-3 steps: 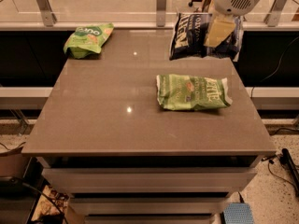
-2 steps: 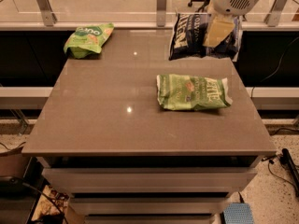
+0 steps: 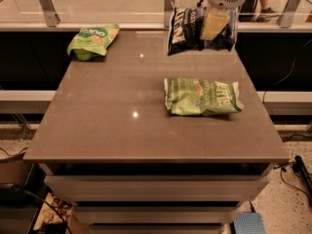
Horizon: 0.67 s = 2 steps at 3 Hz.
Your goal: Move blue chip bag near green rice chip bag
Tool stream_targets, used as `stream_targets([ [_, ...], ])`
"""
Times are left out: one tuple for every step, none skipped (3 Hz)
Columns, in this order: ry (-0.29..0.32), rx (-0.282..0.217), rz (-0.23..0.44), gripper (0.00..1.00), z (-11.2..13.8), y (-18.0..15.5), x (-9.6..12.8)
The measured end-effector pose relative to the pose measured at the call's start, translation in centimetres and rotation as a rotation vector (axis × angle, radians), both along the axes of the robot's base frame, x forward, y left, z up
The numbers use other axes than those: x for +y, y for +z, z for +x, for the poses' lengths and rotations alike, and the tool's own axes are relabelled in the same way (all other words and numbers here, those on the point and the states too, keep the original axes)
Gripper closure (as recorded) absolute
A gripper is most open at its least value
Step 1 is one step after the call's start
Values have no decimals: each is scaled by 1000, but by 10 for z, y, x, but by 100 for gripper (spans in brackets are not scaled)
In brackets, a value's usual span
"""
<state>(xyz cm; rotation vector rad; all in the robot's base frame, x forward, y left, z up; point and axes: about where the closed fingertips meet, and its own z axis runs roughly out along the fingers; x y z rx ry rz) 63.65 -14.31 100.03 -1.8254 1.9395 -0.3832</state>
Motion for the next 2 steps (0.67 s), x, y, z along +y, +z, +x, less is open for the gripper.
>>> stream_targets([
  [20, -42, -13, 100, 21, 3, 14],
  [66, -79, -5, 100, 38, 1, 38],
])
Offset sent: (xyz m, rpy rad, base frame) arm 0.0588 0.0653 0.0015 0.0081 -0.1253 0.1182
